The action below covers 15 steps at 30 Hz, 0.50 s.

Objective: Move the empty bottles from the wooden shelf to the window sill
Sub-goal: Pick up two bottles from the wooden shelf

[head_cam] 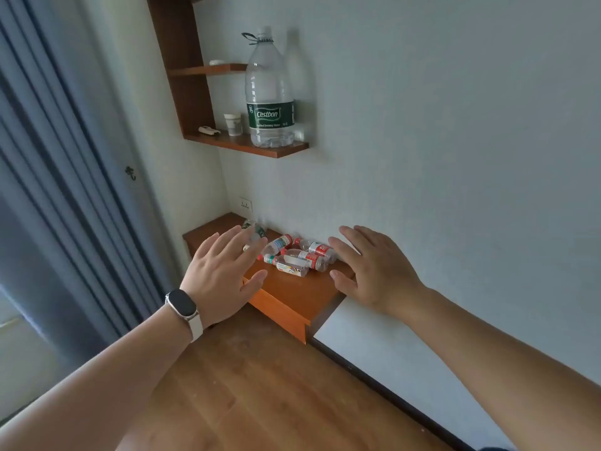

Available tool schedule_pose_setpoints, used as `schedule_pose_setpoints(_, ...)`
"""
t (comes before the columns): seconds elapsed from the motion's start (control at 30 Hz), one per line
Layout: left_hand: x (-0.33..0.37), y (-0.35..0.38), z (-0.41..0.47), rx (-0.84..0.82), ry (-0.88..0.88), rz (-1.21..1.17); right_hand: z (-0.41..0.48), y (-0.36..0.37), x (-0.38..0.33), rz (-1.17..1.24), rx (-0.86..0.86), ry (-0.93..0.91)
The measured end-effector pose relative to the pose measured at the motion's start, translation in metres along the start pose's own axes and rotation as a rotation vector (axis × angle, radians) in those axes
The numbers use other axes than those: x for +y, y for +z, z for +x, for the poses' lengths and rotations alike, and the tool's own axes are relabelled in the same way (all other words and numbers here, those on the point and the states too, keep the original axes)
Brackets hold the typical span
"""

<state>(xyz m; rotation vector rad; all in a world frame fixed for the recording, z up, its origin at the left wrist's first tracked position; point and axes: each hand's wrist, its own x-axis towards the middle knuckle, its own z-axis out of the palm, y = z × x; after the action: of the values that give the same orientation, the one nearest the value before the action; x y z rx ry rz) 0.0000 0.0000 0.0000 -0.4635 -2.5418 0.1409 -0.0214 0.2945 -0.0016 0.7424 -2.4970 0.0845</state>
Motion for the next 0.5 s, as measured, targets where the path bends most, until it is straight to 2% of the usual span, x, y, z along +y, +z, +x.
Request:
schedule_pose_setpoints(0.33, -0.017, 0.063, 0.055, 0.008, 0.01, -0.073, 0.037, 0.061, 0.03, -0.029, -0.044, 0.057)
schedule_pose_setpoints(0.5, -0.046, 0.112, 0.096, -0.056, 0.035, -0.109, 0.077, 0.097, 0.044, -0.046, -0.115, 0.084)
